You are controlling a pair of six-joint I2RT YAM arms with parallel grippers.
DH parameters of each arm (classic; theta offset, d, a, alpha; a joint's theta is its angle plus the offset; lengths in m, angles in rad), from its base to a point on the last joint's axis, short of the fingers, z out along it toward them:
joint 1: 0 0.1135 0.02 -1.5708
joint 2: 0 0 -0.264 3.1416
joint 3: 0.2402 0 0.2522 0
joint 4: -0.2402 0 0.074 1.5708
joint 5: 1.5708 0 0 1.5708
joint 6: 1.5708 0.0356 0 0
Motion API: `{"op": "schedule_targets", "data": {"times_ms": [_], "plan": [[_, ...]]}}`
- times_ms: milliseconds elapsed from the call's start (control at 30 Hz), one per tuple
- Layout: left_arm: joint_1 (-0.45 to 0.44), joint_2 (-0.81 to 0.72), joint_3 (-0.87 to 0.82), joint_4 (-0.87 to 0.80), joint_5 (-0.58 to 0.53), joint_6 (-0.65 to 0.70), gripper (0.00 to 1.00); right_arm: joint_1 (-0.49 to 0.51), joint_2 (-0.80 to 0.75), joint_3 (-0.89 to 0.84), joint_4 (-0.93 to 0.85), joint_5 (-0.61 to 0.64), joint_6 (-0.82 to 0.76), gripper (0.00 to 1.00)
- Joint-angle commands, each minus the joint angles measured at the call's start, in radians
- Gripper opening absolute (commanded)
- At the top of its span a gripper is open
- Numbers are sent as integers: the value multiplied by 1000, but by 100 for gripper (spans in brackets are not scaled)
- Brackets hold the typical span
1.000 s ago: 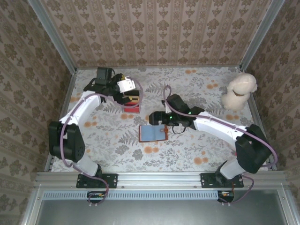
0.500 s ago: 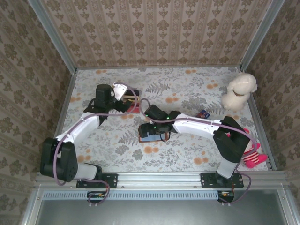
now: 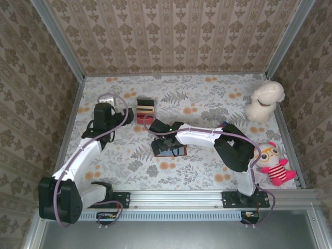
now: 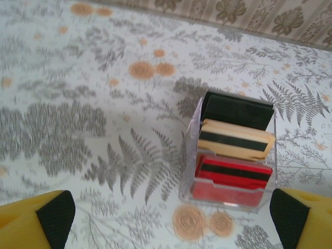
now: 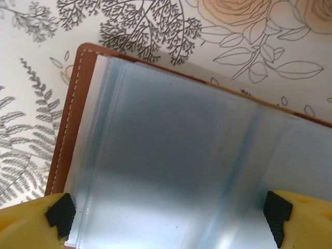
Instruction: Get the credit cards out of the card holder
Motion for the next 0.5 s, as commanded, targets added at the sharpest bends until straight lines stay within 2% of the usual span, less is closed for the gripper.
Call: {"op": "schedule_targets", "data": {"times_ms": [0, 167, 300, 400, 467], "plan": [[42, -39, -16, -102, -7, -144, 100, 1, 43, 45, -84, 55, 1, 98], [85, -51, -24, -125, 91, -168, 100, 1, 64, 46, -84, 54, 10, 97], [94, -51, -6, -175, 95, -170, 100, -4, 74, 38, -94, 52, 15, 96], [98, -53, -8, -154, 204, -104, 100, -14, 67, 14, -78, 32, 21, 93], [99, -57, -16, -155, 201, -104, 100, -23, 57, -4, -57, 11, 25, 91]]}}
